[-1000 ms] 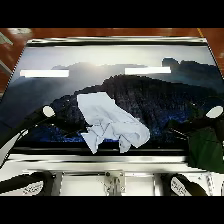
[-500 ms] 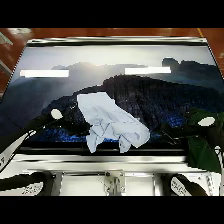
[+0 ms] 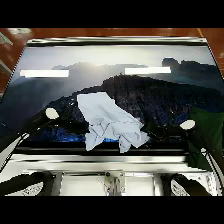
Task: Fold the shirts.
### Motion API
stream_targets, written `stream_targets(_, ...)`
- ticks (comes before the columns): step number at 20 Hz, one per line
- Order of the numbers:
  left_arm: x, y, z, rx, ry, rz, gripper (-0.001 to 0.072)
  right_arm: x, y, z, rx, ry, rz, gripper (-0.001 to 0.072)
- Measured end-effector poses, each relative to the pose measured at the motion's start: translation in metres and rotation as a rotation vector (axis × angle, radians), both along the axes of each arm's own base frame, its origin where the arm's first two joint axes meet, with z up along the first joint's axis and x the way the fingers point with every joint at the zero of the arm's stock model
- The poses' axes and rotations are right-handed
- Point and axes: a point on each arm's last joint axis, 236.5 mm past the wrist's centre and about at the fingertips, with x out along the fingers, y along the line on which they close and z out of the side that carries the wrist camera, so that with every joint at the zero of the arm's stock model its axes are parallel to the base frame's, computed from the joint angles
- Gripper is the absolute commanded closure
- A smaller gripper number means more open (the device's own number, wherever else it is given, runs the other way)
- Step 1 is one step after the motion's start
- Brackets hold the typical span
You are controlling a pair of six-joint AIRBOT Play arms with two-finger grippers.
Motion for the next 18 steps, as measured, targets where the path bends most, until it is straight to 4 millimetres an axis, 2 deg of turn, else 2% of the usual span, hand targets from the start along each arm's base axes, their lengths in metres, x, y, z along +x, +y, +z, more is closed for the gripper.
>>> stream_targets(1,0.001,0.0,0.005,-0.005,-0.015,-0.001,0.0669,0.002,0.004,-0.004,-0.006,0.0,-0.009,0.0101)
stream_targets(2,0.002,-0.001,0.01,-0.01,-0.031,-0.003,0.0669,0.003,0.009,-0.008,-0.008,0.006,-0.011,0.031)
stream_targets(3,0.004,-0.001,0.015,-0.015,-0.048,-0.006,0.0668,0.003,0.013,-0.012,-0.003,0.015,-0.018,0.0591)
stream_targets(4,0.006,-0.002,0.021,-0.02,-0.067,-0.011,0.0669,0.004,0.016,-0.014,0.001,0.023,-0.027,0.065)
stream_targets(7,0.018,-0.004,0.043,-0.031,-0.142,-0.022,0.067,0.008,0.022,-0.012,0.011,0.016,-0.023,0.065)
stream_targets(8,0.025,-0.004,0.054,-0.028,-0.181,-0.031,0.067,0.012,0.025,-0.004,0.014,-0.012,0.003,0.065)
stream_targets(10,0.044,-0.004,0.088,-0.024,-0.296,-0.047,0.067,0.027,0.032,0.026,0.023,-0.119,0.083,0.065)
stream_targets(11,0.055,-0.004,0.114,-0.026,-0.372,-0.054,0.067,0.036,0.036,0.049,0.025,-0.194,0.128,0.065)
stream_targets(12,0.067,-0.004,0.149,-0.032,-0.47,-0.058,0.0669,0.047,0.039,0.08,0.025,-0.288,0.171,0.065)
stream_targets(13,0.076,-0.003,0.188,-0.038,-0.577,-0.059,0.0669,0.059,0.042,0.115,0.021,-0.393,0.196,0.065)
stream_targets(14,0.084,-0.002,0.233,-0.05,-0.69,-0.055,0.0669,0.072,0.042,0.158,0.007,-0.522,0.212,0.065)
stream_targets(16,0.086,0.005,0.346,-0.088,-0.964,-0.023,0.0669,0.088,0.04,0.258,-0.028,-0.798,0.209,0.065)
stream_targets(18,0.063,0.019,0.46,-0.14,-1.238,0.028,0.0669,0.087,0.03,0.361,-0.058,-1.06,0.142,0.065)
